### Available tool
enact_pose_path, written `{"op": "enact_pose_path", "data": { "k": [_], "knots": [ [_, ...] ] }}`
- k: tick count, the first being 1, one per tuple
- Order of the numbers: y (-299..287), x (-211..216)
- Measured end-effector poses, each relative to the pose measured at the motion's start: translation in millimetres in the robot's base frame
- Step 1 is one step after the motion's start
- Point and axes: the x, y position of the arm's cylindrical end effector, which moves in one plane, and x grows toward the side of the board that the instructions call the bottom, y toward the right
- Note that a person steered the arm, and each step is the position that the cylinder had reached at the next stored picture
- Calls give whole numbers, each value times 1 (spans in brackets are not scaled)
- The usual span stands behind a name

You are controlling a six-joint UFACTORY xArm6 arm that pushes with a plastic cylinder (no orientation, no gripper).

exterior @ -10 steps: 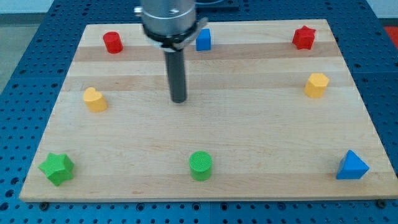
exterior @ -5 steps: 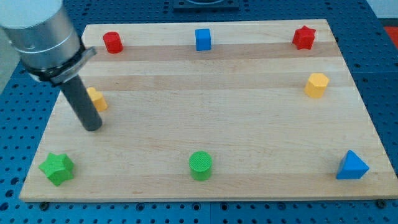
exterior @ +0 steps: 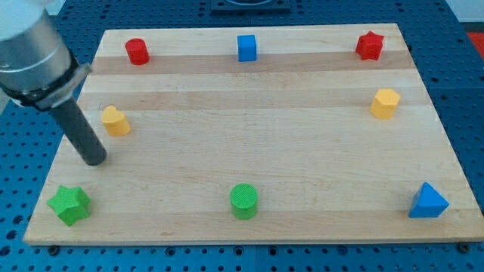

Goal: Move the yellow heart diagonal to the green circle

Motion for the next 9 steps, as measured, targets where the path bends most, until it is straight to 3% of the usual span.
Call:
{"op": "enact_pose_path", "data": {
  "k": [9],
  "knots": [
    [-5, -75]
  ]
}}
